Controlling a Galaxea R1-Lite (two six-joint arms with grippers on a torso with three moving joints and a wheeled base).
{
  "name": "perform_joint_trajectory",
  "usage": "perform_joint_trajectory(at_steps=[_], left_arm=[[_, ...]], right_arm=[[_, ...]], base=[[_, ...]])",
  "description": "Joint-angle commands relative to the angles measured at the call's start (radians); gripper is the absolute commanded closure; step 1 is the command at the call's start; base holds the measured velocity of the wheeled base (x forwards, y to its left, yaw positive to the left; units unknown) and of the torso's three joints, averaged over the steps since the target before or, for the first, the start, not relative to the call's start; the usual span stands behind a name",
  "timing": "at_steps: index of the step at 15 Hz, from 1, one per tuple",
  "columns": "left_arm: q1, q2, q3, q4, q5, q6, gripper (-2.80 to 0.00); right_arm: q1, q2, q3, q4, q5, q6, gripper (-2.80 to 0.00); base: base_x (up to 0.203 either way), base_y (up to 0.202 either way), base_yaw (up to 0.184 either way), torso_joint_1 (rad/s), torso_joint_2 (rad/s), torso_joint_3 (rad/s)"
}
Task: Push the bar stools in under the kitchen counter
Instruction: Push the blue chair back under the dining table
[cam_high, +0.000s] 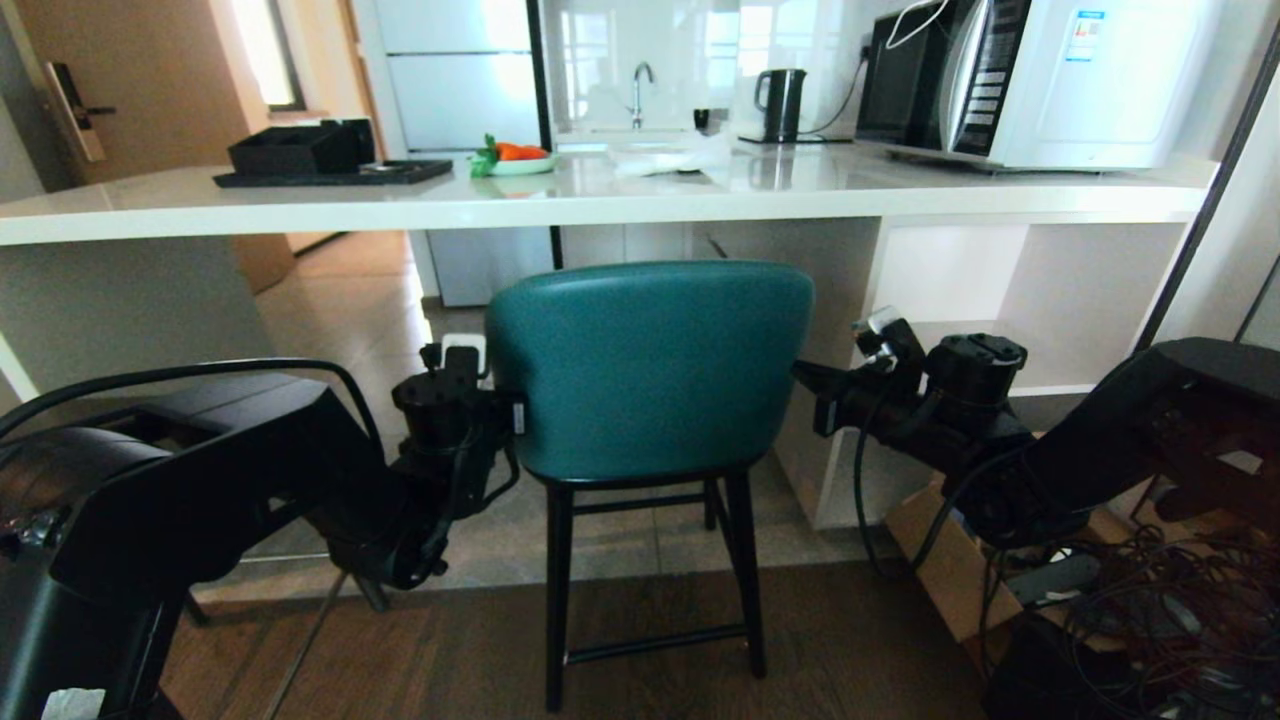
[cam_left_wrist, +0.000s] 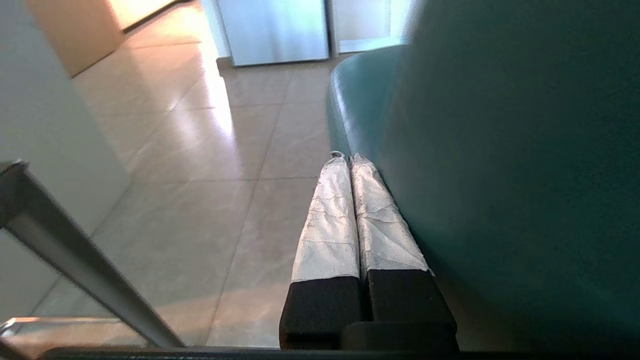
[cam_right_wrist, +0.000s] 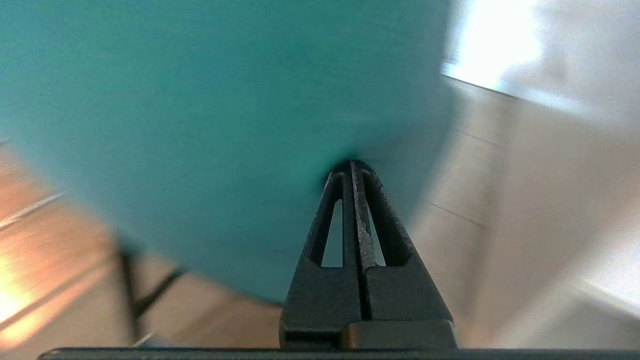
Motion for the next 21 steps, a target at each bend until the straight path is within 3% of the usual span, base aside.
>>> perform_joint_trajectory(at_steps=[1,4,9,12,14,17,21], left_arm=[[0.022,0.012,-0.006,-0.009,0.001,-0.002,0.00],[0.034,0.002,0.004,-0.017,-0.015,-0.003,0.00],[0.036,-0.048,0.084,-0.025,-0.015,-0.013,0.00],[0.029,-0.058,0.157,-0.141,-0.016,-0.010,0.00],[0.033,-0.056,0.190,-0.159,-0.014,-0.005,0.00],[0.060,-0.059,0.166,-0.157,-0.021,-0.002,0.00],[0.084,-0.040,0.138,-0.155,-0.029,-0.002,0.00]], right_arm=[[0.016,-0.052,0.029,-0.016,-0.016,-0.001,0.00],[0.003,-0.050,0.031,-0.016,-0.022,-0.001,0.00],[-0.110,-0.060,0.039,-0.008,-0.103,0.000,0.00],[-0.152,-0.083,0.068,0.007,-0.171,0.004,0.00],[-0.147,-0.074,0.042,0.036,-0.202,0.006,0.00],[-0.109,-0.027,-0.114,0.138,-0.299,0.044,0.00],[-0.062,0.086,-0.415,0.329,-0.369,0.074,0.00]], base=[[0.000,0.000,0.000,0.000,0.00,0.000],[0.000,0.000,0.000,0.000,0.00,0.000],[0.000,0.000,0.000,0.000,0.00,0.000],[0.000,0.000,0.000,0.000,0.00,0.000],[0.000,0.000,0.000,0.000,0.00,0.000],[0.000,0.000,0.000,0.000,0.00,0.000],[0.000,0.000,0.000,0.000,0.00,0.000]])
